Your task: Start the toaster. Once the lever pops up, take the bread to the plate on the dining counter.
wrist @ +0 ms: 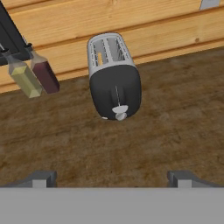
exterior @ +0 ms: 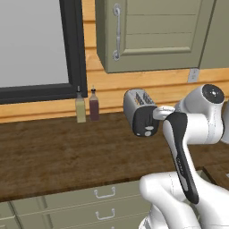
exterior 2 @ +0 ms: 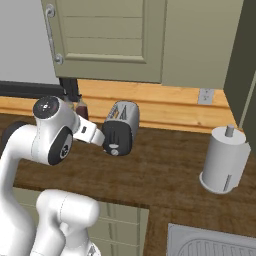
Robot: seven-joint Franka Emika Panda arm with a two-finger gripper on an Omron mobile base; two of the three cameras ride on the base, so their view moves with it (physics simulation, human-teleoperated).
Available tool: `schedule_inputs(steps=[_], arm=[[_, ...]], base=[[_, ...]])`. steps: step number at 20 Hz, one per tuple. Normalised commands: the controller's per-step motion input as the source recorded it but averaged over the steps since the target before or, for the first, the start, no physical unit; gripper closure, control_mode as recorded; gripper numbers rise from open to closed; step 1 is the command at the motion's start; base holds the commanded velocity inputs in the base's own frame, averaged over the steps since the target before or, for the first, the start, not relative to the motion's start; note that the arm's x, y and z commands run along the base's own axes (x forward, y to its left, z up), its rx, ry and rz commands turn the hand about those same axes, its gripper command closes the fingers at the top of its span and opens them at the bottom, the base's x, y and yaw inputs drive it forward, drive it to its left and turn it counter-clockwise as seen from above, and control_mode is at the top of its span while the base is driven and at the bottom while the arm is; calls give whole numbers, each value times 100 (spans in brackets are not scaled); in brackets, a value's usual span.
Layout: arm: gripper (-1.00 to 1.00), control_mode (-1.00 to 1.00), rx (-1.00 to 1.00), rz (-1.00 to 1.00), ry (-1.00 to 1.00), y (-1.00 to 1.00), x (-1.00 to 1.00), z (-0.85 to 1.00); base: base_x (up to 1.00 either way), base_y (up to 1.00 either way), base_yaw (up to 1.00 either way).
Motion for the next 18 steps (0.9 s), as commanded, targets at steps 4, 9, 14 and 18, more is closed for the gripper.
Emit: schedule_inputs(steps=[4,9,14,18], arm=[[-100,-100,0,0,0,0,0,0],[-100,-100,0,0,0,0,0,0],[-100,-100,0,0,0,0,0,0],[-100,-100,0,0,0,0,0,0]], base=[[0,0,0],[0,0,0],[0,0,0],[0,0,0]])
